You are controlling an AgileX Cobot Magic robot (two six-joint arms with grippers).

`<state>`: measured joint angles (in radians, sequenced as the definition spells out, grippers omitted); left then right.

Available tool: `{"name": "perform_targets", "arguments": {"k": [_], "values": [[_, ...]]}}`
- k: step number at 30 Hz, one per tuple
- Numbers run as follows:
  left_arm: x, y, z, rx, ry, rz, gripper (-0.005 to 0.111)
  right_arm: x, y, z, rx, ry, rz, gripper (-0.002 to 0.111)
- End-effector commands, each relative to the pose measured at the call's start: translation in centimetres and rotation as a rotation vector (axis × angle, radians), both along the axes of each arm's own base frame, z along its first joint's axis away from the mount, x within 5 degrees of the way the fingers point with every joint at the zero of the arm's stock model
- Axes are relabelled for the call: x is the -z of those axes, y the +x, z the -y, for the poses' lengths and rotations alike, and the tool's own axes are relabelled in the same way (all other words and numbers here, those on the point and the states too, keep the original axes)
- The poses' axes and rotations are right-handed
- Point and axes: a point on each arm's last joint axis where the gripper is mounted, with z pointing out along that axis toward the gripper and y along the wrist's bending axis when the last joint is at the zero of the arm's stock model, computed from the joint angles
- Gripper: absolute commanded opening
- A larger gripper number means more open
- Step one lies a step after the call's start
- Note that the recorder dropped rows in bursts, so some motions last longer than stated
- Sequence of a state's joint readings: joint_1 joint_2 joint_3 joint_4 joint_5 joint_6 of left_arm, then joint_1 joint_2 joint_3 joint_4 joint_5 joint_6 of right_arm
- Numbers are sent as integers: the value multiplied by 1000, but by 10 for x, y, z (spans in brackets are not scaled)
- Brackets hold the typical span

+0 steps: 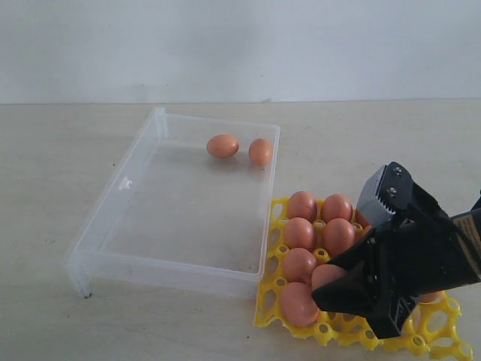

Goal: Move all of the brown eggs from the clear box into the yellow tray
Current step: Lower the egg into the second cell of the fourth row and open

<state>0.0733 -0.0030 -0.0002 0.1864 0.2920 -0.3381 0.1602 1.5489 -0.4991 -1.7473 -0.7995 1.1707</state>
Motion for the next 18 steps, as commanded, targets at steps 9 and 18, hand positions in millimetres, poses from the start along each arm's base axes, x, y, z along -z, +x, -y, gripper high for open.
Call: {"name": "perform_targets", "arguments": {"k": [9, 18], "values": [[0, 0, 0, 4, -14, -3, -4, 1, 0, 1, 11, -10, 2, 55], [0, 0, 0, 4, -14, -3, -4, -5, 6, -2, 88, 64, -7, 52]]}}
